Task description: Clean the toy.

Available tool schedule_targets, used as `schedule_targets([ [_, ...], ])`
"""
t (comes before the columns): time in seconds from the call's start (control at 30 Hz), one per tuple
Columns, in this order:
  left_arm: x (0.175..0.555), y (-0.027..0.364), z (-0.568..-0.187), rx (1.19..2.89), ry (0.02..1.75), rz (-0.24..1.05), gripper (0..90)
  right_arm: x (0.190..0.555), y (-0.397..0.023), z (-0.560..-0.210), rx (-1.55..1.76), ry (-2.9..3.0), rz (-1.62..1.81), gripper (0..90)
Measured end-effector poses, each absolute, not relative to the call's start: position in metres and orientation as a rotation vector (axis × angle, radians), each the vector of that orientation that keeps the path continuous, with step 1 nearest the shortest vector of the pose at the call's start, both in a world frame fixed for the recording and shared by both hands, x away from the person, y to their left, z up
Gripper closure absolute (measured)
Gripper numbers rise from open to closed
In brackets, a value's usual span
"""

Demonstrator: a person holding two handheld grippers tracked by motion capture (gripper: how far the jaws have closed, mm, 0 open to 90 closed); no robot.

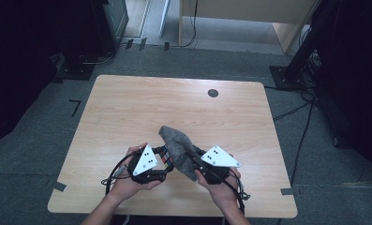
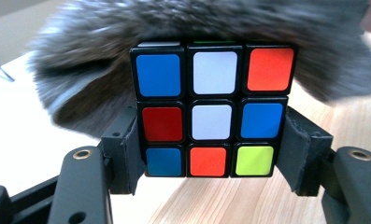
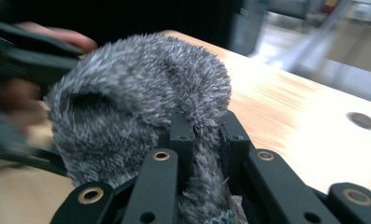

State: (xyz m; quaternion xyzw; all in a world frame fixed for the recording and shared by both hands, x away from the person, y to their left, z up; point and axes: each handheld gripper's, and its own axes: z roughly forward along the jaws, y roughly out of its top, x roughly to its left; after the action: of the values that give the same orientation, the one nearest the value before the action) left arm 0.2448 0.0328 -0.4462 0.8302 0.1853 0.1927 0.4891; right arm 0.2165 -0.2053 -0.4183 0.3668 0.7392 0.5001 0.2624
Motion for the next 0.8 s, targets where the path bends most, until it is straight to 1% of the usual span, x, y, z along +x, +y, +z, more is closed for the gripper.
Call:
schedule_targets([
  [0.03, 0.245, 0.034, -0.445, 1.993, 0.443, 0.456, 34.5, 0.219, -0.209, -0.420, 1.013, 1.993, 1.323, 79.9],
  [0.23, 0.246, 0.037, -0.444, 1.976, 0.448, 0.452, 34.5, 0.226, -0.224, -0.420, 1.083, 1.963, 1.308, 80.0],
  [0.33, 0.249, 0.042, -0.442, 1.931, 0.474, 0.419, 34.5, 0.224, -0.230, -0.413, 1.102, 1.937, 1.393, 80.0],
  [0.37, 0.250, 0.047, -0.441, 1.888, 0.471, 0.376, 34.5, 0.223, -0.231, -0.412, 1.106, 1.934, 1.440, 80.0],
  [0.4, 0.250, 0.047, -0.441, 1.888, 0.471, 0.376, 34.5, 0.223, -0.232, -0.411, 1.111, 1.935, 1.495, 80.0],
  [0.43, 0.250, 0.049, -0.441, 1.863, 0.465, 0.355, 34.5, 0.223, -0.232, -0.411, 1.111, 1.935, 1.495, 80.0],
  [0.47, 0.250, 0.051, -0.441, 1.836, 0.454, 0.336, 34.5, 0.223, -0.230, -0.412, 1.120, 1.960, 1.600, 80.0],
  [0.53, 0.249, 0.054, -0.439, 1.783, 0.433, 0.303, 34.5, 0.223, -0.226, -0.414, 1.117, 1.983, 1.647, 80.0],
  [0.67, 0.247, 0.056, -0.438, 1.745, 0.414, 0.280, 34.5, 0.223, -0.218, -0.418, 1.090, 2.030, 1.684, 80.2],
  [0.8, 0.248, 0.060, -0.437, 1.726, 0.411, 0.263, 34.5, 0.226, -0.212, -0.429, 1.098, 2.089, 1.651, 80.3],
])
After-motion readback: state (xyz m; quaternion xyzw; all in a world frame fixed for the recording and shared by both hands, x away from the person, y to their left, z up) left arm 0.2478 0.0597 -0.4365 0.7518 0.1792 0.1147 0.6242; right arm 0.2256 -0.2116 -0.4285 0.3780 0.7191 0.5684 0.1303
